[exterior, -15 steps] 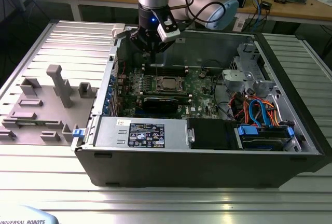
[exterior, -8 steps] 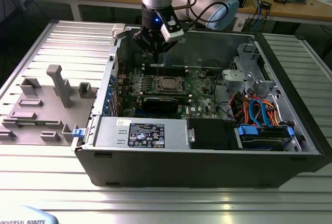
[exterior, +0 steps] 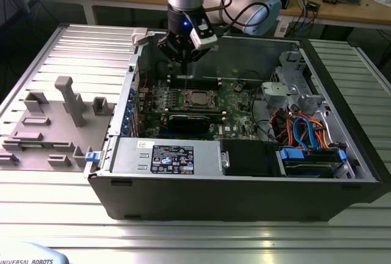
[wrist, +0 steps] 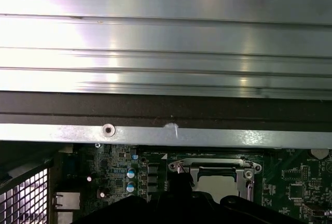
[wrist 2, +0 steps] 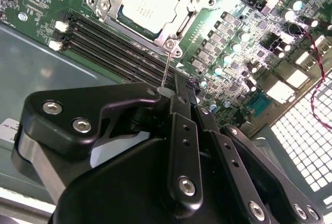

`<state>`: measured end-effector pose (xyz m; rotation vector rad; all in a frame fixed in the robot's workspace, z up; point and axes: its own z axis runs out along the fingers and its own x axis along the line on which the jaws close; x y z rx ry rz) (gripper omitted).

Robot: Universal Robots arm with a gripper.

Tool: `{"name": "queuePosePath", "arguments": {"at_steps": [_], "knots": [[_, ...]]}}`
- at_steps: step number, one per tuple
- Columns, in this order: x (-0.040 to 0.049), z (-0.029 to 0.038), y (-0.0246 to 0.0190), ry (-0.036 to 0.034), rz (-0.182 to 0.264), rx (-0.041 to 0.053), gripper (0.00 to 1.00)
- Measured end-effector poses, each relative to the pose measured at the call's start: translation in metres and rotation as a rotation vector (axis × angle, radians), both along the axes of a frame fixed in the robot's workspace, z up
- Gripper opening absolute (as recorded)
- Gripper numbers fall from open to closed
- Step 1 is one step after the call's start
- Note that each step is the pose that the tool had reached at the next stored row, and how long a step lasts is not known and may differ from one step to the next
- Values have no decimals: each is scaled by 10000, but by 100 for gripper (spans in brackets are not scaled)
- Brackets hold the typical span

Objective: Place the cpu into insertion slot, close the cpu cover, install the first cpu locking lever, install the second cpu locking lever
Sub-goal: 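Install the first cpu locking lever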

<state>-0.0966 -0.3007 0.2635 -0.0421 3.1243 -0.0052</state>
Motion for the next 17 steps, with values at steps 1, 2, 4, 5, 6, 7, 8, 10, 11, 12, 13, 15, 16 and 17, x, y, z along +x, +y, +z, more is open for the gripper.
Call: {"name": "queuePosePath", "arguments": {"at_steps": [1, 2, 4, 5, 6, 7, 8, 10, 11, 12, 13, 15, 16, 17], "knots": [[3, 0, 0, 0, 0, 0, 11], [5, 0, 0, 0, 0, 0, 11], [14, 0, 0, 0, 1, 0, 11], [16, 0, 0, 0, 0, -1, 11], [17, 0, 0, 0, 0, 0, 11], [19, 0, 0, 0, 0, 0, 11], [20, 0, 0, 0, 0, 0, 11], [27, 0, 0, 0, 0, -1, 11], [27, 0, 0, 1, 0, 0, 11], [27, 0, 0, 0, 0, 0, 11], [27, 0, 0, 0, 0, 0, 11], [27, 0, 0, 0, 0, 0, 11], [27, 0, 0, 0, 0, 0, 11], [27, 0, 0, 0, 0, 0, 11]]}}
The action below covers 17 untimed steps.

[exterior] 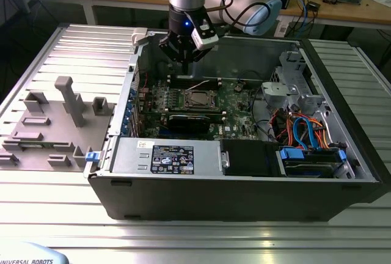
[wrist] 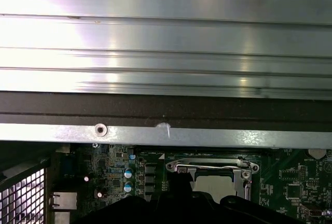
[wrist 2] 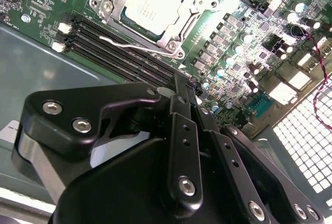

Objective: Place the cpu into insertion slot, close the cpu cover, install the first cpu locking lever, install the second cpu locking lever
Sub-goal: 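Install the first cpu locking lever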

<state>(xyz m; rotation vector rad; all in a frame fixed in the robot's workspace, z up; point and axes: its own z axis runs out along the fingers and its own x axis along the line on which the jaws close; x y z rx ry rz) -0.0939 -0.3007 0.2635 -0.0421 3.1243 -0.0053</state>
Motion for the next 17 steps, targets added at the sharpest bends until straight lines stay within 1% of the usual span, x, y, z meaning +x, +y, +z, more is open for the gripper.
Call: {"name": "queuePosePath", "arguments": {"at_steps": [3, 4, 5, 6, 7, 8, 9, 11, 12, 13, 14, 17], "knots": [[0, 0, 0, 0, 0, 1, 11], [2, -1, -4, -1, 3, 25, 11], [3, -4, -15, -1, 2, 95, 11], [4, -9, -35, 1, -2, 203, 11], [8, -20, -41, -2, -13, 235, 11], [14, -28, -48, 1, -19, 287, 11], [23, -32, -51, 0, -25, 367, 11], [41, -40, -56, 0, -42, 561, 11], [49, -49, -60, -1, -76, 634, 11], [55, -57, -64, -3, -99, 663, 11], [62, -68, -81, -2, -126, 680, 11], [62, -75, -86, -2, -152, 679, 11]]}}
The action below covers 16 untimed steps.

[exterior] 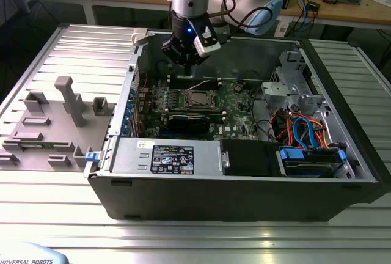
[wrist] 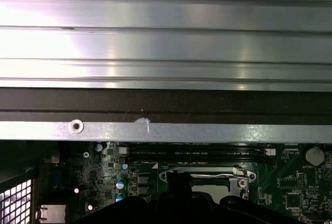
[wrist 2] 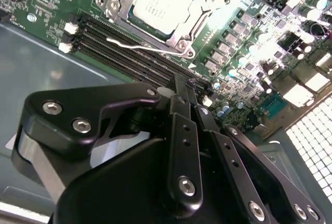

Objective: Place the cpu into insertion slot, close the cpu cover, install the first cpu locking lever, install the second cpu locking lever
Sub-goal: 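Install the first cpu locking lever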

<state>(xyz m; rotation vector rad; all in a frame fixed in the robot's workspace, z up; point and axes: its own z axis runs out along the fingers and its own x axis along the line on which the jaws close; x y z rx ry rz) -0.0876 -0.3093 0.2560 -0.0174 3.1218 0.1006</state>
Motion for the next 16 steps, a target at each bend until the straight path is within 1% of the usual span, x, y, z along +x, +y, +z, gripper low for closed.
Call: {"name": "queuePosePath", "arguments": {"at_steps": [3, 16], "knots": [[0, -1, 0, -1, -61, 2, 11], [0, -1, 0, -1, -67, 2, 11]]}}
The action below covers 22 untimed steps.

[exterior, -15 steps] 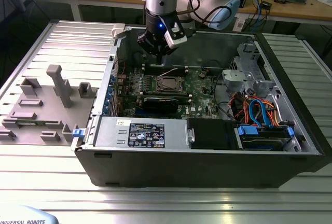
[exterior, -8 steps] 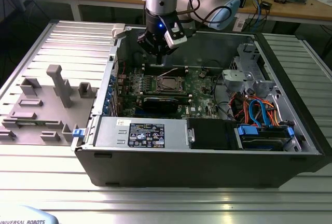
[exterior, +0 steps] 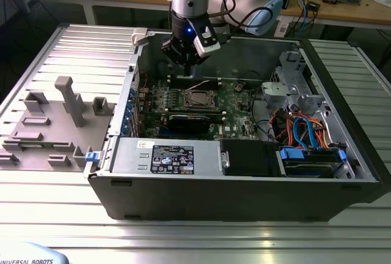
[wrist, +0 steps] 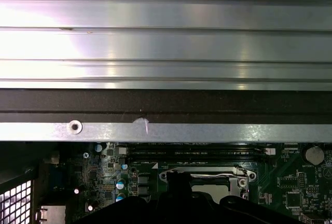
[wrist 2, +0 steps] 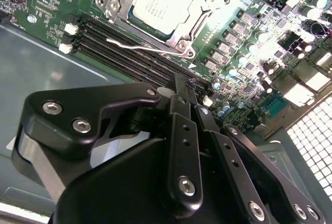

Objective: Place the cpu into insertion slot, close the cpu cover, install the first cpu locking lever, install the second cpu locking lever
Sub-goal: 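Install the first cpu locking lever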

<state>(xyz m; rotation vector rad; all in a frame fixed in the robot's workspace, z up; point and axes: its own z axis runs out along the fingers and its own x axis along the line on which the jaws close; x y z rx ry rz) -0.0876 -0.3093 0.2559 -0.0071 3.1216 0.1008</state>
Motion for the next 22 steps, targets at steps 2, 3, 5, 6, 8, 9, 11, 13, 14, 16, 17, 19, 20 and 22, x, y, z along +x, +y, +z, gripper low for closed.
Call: {"name": "queuePosePath", "arguments": {"at_steps": [2, 3, 5, 6, 8, 9, 11, 13, 14, 16, 17, 19, 20, 22], "knots": [[0, 0, 0, 0, -1, 0, 11], [0, 0, 0, 0, -2, -1, 11], [0, -3, 0, -153, -5, 0, 11], [0, -29, -3, -240, -5, 27, 11], [6, -54, -5, -250, -4, 30, 11], [13, -69, -7, -251, -5, 36, 11], [36, -89, -10, -251, -7, 87, 11], [63, -109, -12, -251, -6, 120, 11], [82, -121, -12, -250, -6, 134, 11], [110, -135, -12, -249, -8, 183, 11], [127, -147, -12, -249, -8, 232, 11], [139, -167, -11, -249, -8, 244, 11], [143, -183, -11, -249, -8, 245, 11], [151, -201, -12, -249, 4, 244, 11]]}}
